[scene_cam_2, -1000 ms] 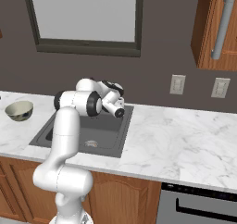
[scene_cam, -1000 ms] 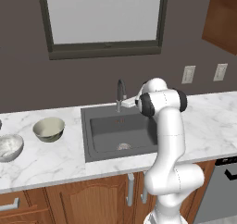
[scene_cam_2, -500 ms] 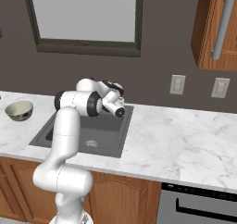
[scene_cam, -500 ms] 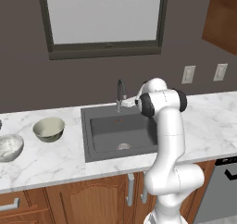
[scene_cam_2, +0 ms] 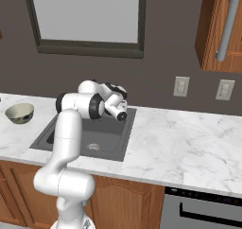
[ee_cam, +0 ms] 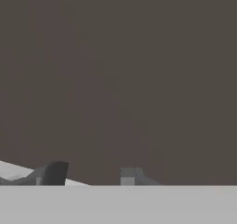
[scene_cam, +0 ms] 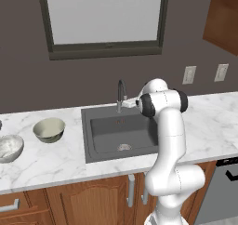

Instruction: Rinse each bowl for a few seconds and place them down in the sink or on the counter.

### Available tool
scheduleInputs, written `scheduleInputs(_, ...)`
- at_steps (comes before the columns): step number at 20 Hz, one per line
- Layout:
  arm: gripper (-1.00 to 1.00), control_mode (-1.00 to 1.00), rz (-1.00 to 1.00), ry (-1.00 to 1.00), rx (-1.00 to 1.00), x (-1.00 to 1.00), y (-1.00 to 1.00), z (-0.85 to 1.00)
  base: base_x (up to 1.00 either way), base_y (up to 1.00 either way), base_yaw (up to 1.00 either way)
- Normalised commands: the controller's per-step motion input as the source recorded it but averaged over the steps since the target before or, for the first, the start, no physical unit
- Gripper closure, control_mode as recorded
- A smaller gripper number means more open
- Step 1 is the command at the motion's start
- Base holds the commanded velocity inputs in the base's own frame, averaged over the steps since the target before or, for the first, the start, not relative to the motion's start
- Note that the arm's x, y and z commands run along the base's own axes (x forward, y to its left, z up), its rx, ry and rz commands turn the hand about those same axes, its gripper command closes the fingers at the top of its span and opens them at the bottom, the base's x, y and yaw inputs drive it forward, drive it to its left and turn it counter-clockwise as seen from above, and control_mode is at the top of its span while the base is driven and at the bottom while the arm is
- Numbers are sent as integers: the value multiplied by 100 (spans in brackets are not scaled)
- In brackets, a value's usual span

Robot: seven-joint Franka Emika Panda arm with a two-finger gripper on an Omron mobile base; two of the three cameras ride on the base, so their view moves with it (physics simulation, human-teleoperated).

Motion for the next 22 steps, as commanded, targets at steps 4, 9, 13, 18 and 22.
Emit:
scheduleInputs(4,100,-100,-5,-3,1,0,-19,-31,0,0,0)
scheduleInputs(9,100,-100,-7,0,0,11,-23,-33,0,0,0)
scheduleInputs(13,100,-100,-7,1,0,28,-25,-35,0,0,0)
scheduleInputs(18,100,-100,-5,2,1,32,-30,-39,0,0,0)
scheduleInputs(22,100,-100,-4,2,2,32,-35,-42,0,0,0)
